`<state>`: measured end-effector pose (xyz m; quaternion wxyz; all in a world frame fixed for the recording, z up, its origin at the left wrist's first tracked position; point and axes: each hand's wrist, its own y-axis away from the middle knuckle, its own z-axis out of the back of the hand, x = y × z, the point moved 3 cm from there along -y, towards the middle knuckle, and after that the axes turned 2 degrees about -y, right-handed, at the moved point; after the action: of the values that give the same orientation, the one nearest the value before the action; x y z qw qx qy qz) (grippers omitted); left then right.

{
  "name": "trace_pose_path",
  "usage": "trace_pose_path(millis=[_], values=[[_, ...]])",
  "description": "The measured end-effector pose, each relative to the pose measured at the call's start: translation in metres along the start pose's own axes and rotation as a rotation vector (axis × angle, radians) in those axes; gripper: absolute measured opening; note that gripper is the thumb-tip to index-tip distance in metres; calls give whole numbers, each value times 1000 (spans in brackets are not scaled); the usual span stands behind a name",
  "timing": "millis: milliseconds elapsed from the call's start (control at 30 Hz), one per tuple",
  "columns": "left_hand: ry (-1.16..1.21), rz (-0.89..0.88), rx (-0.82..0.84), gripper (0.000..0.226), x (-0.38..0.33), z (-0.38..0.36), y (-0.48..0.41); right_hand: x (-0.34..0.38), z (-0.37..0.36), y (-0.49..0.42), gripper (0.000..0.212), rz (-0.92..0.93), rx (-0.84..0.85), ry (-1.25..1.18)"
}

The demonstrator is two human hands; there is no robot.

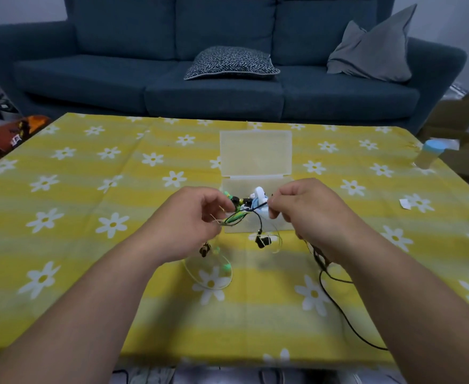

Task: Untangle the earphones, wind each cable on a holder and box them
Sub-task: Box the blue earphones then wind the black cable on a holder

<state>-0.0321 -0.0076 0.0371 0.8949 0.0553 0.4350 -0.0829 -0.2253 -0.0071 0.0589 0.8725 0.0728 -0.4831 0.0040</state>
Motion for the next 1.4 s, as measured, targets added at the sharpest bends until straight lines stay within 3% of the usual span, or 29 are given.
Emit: trace_pose_path(millis=[100,200,333,400,533,633,767,900,1033,1333,1400], values=[[87,48,-70,30,2,5,0,3,3,1,33,16,-13,-25],[140,67,-20,30,2,4,2,3,-1,3,27,31,27,-59],[218,15,14,9,-9,-4,5,3,-8,2,41,24,73,-124],[209,0,7,10,-15,-9,5,4,-10,2,45,29,107,-214],[169,-6,-47,10,-16,-14,2,6,-9,2,30,18,141,-318],[187,11,-67,13,-13,-11,0,1,-6,0,45,1,59,-275],[391,91,-61,11,-10,-8,2,-5,0,-2,45,-56,-30,-306],[640,209,-42,9,-8,-8,1,-5,-1,0,25,-99,-4,-360],[768,232,-47,12,-9,-6,-1,-8,-3,-2,22,-116,14,-370],[698,187,-40,15,-14,-11,0,-2,-7,4,13,109,91,-295],[699,187,-53,15,-15,-12,0,-1,-11,4,27,139,105,-280]])
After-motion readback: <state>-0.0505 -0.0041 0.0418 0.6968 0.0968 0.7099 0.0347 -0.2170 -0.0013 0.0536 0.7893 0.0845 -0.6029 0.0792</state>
